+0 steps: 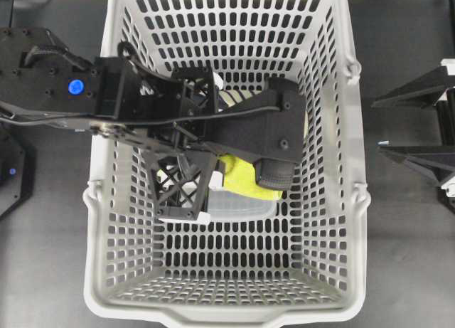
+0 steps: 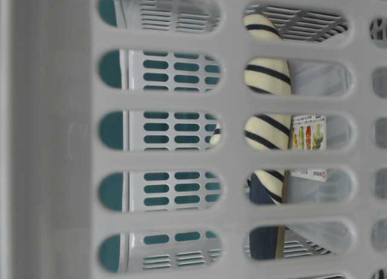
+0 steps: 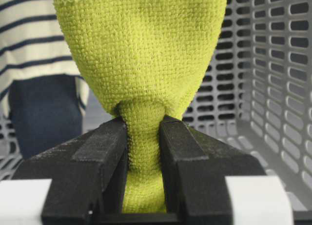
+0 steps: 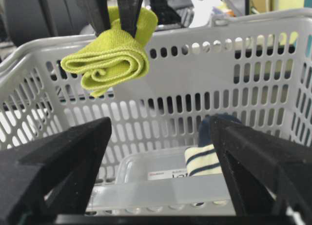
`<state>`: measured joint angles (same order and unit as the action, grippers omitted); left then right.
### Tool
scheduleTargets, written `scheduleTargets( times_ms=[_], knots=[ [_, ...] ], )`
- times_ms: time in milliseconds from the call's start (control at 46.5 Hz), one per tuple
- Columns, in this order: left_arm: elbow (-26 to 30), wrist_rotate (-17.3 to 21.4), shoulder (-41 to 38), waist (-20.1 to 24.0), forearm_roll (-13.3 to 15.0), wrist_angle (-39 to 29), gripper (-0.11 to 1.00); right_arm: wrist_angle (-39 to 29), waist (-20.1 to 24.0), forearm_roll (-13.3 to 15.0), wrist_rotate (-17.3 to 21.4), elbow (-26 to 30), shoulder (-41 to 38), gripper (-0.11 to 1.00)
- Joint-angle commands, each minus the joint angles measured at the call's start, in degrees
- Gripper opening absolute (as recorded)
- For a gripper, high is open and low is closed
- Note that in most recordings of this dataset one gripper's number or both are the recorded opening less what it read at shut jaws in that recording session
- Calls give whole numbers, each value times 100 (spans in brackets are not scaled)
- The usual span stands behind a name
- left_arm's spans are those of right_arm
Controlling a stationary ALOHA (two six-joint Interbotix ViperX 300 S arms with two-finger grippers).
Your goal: Pick up the yellow cloth from the shopping basket with the left arm.
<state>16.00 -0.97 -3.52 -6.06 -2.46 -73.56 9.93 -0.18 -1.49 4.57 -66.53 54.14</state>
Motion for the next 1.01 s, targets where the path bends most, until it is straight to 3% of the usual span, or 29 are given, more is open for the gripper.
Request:
scheduleTargets(
  times_ms=[0,988],
  knots=[
    [44,-18,105,-9,-18,18,17,26,-18,-9,9,35,-9,78],
    [18,-53,9,0,-18,88,17,105,185,-9,18,9,176,77]
  ],
)
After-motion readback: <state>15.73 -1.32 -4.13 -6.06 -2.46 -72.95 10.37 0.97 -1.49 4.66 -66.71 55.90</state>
